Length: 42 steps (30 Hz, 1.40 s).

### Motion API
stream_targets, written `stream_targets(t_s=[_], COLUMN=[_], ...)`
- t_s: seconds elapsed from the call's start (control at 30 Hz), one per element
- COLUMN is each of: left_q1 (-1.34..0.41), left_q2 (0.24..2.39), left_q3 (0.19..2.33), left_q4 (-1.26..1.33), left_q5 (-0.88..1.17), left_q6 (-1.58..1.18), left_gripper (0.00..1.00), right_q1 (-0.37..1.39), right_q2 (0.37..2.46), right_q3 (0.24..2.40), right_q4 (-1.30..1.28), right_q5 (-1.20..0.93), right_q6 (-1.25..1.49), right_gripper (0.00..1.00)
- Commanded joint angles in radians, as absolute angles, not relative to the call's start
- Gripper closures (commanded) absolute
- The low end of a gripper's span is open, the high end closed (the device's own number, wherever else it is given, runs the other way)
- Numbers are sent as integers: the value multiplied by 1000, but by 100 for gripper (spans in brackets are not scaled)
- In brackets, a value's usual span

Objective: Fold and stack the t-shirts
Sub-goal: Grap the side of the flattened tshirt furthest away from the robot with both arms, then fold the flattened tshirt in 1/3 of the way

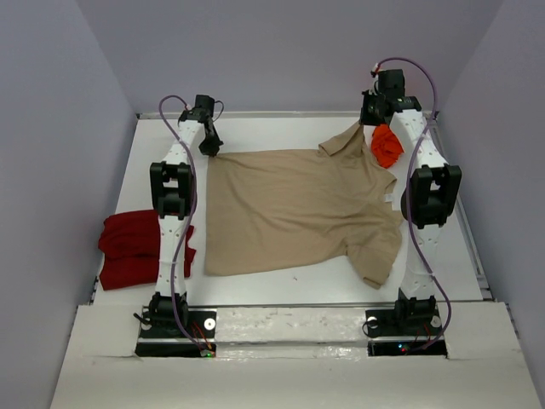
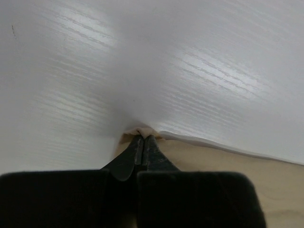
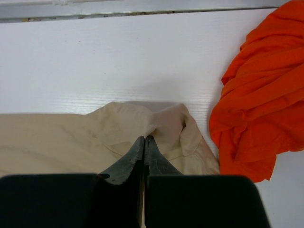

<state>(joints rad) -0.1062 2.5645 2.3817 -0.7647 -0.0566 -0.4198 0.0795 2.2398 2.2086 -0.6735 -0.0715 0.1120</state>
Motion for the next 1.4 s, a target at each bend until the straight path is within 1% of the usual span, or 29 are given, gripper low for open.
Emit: stream_targets(t_s=[0.0,0.23,0.27,0.4,0.6,0.77,0.97,1.1,1.37], left_q1=[-121,-140,-144,-153,-164,-186,-235,-258,-267], left_q2=[2465,2358,2332,2246,2145,2039,1951,1893,1735], left_q3=[2343,2255,2244,2145,2022,1898,1778,1717,1566], left_q4=[-769,-785,-785,-775,-784,-733,-726,-715,-696], left_q5=[-100,-112,-115,-121,-100,-98,-115,-101,-133], left_q6=[-407,-413,-413,-410,-417,-419,-419,-426,-443], left_gripper=[100,100,100,100,100,100,100,100,100], right_q1=[83,83,83,83,92,112,130,140,167], right_q2=[2240,2186,2175,2103,1967,1875,1780,1700,1539], right_q3=[2187,2161,2152,2091,1955,1852,1770,1694,1542], right_q4=[-655,-650,-652,-647,-649,-660,-692,-690,-684], right_q5=[-55,-5,35,55,127,178,207,187,232], right_q6=[115,138,152,176,219,255,294,314,362], right_gripper=[100,100,100,100,100,100,100,100,100])
